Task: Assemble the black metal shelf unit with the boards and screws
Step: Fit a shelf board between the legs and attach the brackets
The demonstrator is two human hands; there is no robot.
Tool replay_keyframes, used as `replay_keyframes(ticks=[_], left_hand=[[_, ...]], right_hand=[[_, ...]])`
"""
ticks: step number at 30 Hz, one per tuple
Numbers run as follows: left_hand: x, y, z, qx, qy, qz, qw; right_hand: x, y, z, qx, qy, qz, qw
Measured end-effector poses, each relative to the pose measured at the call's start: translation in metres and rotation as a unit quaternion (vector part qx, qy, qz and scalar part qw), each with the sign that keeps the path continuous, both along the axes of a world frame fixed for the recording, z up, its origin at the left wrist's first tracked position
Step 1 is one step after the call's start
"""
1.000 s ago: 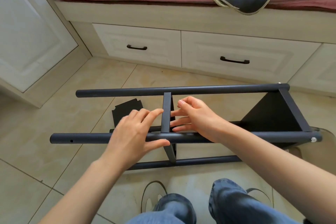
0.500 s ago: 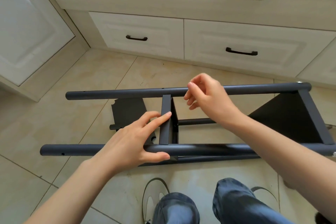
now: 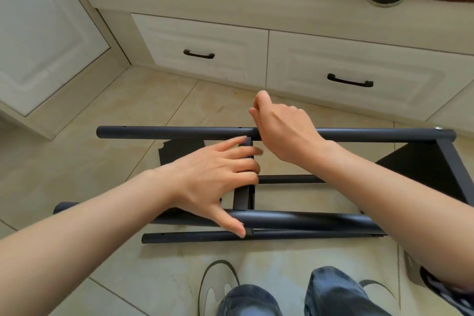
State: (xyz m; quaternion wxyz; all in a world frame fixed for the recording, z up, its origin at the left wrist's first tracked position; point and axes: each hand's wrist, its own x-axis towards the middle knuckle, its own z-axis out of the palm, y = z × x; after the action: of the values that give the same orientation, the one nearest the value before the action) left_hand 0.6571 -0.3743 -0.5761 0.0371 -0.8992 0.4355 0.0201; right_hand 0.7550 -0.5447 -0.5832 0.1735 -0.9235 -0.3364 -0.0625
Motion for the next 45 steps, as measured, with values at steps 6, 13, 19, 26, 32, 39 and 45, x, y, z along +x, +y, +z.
replay_keyframes(ticks=[6,13,19,26,32,39,45], left_hand=[[0.013,-0.010,-0.005,-0.041,-0.002,-0.062,0.997],[0.004,-0.009,-0.013,-0.013,0.003,-0.045,0.999],[-0.003,-0.011,-0.012,0.005,0.000,-0.032,0.999],[-0.009,-0.014,-0.009,0.010,-0.021,-0.019,1.000],[-0.011,-0.015,-0.007,0.008,-0.013,-0.009,1.000],[-0.031,-0.009,-0.009,0.021,-0.002,0.058,0.998],[-0.066,0.000,-0.024,-0.098,0.041,0.193,0.975]], right_hand=[[0.011,0.002,-0.011,-0.025,-0.018,-0.004,1.000],[0.002,0.002,-0.011,0.004,-0.014,-0.009,1.000],[-0.005,0.000,-0.011,-0.025,-0.009,-0.001,1.000],[-0.008,-0.003,-0.012,-0.030,-0.005,0.008,1.000],[-0.007,-0.001,-0.015,-0.036,-0.010,0.024,0.999],[-0.011,-0.004,-0.015,-0.019,-0.015,0.031,0.999],[-0.010,-0.005,-0.011,0.061,0.035,0.041,0.997]])
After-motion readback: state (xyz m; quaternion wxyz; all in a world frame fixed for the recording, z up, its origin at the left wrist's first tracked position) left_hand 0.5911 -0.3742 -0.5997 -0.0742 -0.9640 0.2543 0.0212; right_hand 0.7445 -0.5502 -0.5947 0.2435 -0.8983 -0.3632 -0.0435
